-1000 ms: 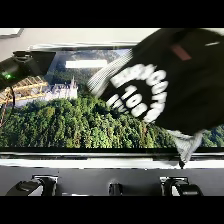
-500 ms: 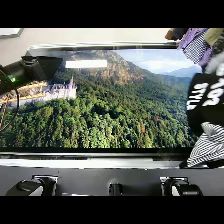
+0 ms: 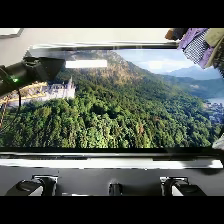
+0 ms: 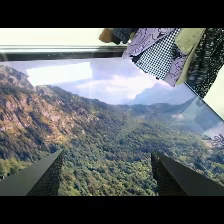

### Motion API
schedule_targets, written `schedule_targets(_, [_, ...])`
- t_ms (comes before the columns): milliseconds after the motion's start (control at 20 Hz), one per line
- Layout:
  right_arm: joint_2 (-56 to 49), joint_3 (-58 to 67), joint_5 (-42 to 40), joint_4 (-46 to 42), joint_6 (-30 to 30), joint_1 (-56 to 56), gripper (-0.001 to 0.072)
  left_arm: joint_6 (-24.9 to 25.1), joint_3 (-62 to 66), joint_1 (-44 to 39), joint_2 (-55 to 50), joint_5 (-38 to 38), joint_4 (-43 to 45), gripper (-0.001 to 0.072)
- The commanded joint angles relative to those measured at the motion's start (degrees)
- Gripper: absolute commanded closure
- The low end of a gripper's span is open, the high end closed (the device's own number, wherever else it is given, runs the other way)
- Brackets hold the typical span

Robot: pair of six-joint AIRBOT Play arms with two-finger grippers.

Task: Fold the clothes and pants, and hang the long-sleeved shirts on hangers.

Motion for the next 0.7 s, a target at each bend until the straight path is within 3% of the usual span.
schedule_targets(0, [-7.17,8.90,-5.25,-3.37,2.62,-5.49,0.0682,0.00,0.00,-0.04,-0.46,0.00,0.00,0.0087])
schedule_targets(450, [-8.63,10.62,-14.45,2.21,8.68,-27.71,0.0682,0.02,0.00,-0.39,-1.25,-0.87,0.00,0.0105])
schedule_targets(650, [-9.88,10.62,-17.97,14.86,8.72,-39.06,0.0682,0.02,0.00,-0.39,-1.95,-0.83,0.00,0.0105])
